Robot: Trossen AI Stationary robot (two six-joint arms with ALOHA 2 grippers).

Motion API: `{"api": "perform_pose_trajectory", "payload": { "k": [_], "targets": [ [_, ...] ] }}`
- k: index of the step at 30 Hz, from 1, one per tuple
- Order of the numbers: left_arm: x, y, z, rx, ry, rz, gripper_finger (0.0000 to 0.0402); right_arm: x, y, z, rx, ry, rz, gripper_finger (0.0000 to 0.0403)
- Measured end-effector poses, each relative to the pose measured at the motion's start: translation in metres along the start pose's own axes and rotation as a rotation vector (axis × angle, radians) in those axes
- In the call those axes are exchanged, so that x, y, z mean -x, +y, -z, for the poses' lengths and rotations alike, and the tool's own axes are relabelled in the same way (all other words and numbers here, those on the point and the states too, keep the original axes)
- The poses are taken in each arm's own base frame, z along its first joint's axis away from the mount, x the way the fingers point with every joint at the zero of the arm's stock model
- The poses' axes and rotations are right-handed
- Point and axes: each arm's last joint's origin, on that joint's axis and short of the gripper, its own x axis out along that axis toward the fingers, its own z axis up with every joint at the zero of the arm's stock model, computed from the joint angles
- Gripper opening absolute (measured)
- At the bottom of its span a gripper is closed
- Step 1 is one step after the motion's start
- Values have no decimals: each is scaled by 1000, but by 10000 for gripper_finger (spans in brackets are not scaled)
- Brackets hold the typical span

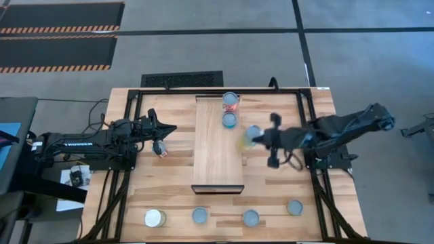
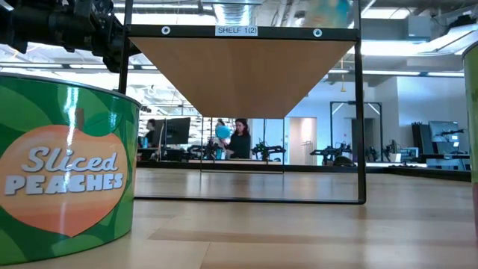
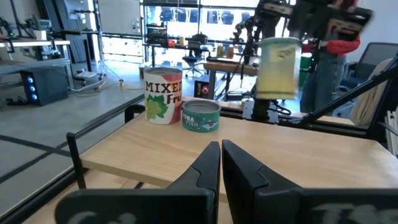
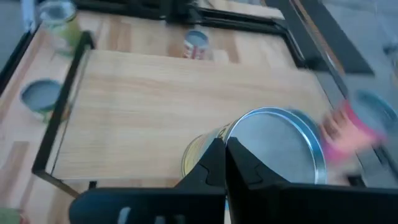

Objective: Pick and place cans onto a shelf
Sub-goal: Put the big blue can on the shelf

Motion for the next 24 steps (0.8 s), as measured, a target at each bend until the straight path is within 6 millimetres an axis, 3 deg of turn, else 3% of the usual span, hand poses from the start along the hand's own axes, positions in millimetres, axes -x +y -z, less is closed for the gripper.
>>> {"api": "perform_pose_trajectory", "payload": {
  "k": [4, 8, 16, 24],
  "targets": [
    [0, 0, 0, 0, 0, 0, 6, -26, 16, -14, 119, 21, -5, 9],
    [0, 0, 0, 0, 3, 0, 6, -48, 17, -27, 174, 67, 1, 9],
    [0, 0, 1, -1, 6, 0, 6, -76, -9, -36, 139, 176, -27, 9],
    [0, 0, 1, -1, 8, 0, 6, -82, -28, -37, 89, 185, -46, 12]
  ]
}}
